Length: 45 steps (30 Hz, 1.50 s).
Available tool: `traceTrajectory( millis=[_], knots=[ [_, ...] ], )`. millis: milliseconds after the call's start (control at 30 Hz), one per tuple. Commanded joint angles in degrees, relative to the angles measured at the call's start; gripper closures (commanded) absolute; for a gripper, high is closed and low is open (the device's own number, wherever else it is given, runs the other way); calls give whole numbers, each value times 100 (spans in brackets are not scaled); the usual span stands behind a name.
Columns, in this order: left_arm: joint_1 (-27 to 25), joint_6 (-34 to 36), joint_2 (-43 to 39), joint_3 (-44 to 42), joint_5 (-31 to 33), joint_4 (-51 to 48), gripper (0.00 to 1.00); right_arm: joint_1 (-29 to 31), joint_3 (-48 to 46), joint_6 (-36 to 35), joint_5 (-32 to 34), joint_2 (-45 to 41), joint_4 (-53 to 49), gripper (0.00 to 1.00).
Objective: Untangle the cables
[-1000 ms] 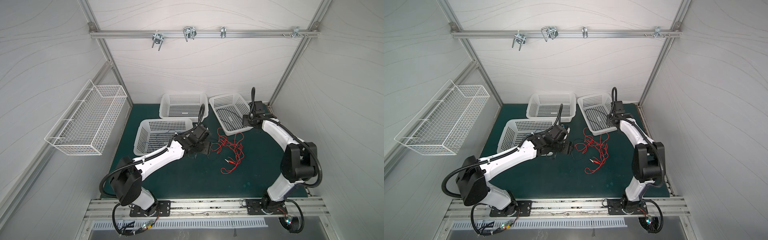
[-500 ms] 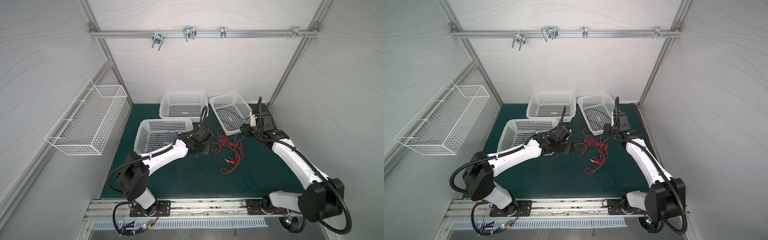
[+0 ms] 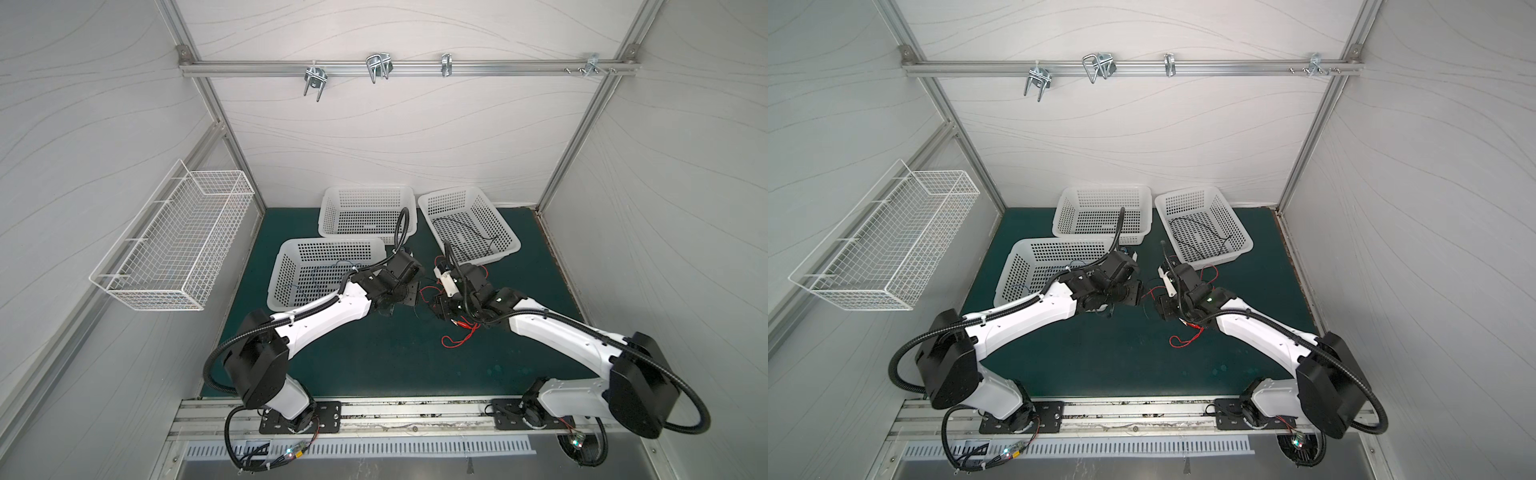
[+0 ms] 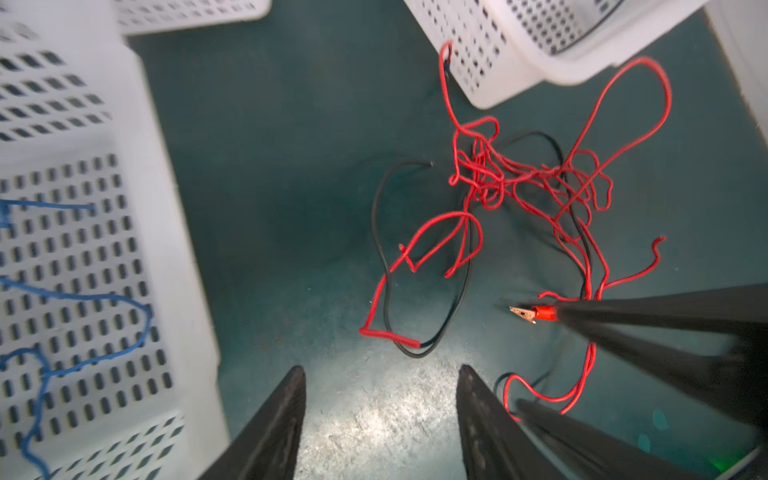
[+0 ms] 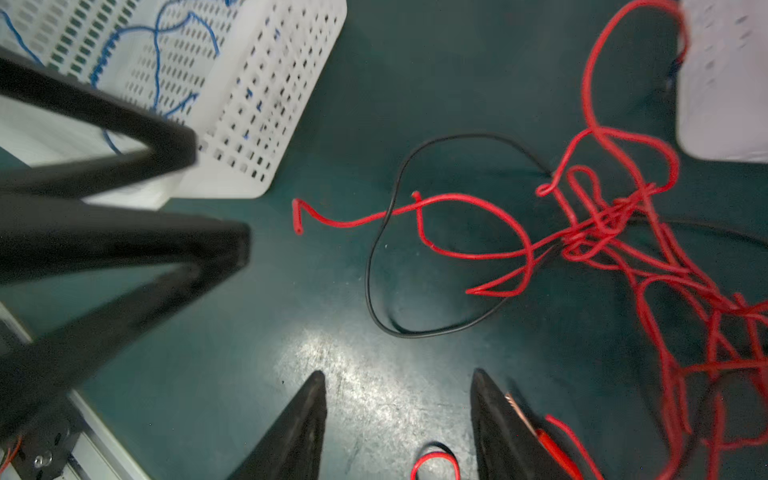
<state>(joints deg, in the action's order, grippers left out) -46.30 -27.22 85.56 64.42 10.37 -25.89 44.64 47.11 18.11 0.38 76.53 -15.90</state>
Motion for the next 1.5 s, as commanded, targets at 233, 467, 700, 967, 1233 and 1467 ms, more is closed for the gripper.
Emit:
traceTrajectory(
  millis=[233, 467, 700, 967, 1233, 1467],
  knots=[
    [-41, -252, -833, -554, 645, 445, 38, 370, 452, 175, 71, 1515, 734, 50],
    [-37, -336, -979, -673, 720, 357, 38, 479, 953, 127, 117, 2290, 761, 56],
    [-37, -337, -1101, -683, 861, 219, 38, 559, 1328, -34, -38, 2649, 439, 90],
    [-37, -181, -1289, -695, 999, 175, 37, 608, 1814, -326, -46, 1777, -233, 100],
    [-37, 26, -1586, -875, 965, 633, 30, 218, 2664, -458, -629, 932, -748, 100],
    [-47, 360, -1794, -1098, 506, 1127, 27, 37, 3144, -416, -763, 381, -528, 100]
  ],
)
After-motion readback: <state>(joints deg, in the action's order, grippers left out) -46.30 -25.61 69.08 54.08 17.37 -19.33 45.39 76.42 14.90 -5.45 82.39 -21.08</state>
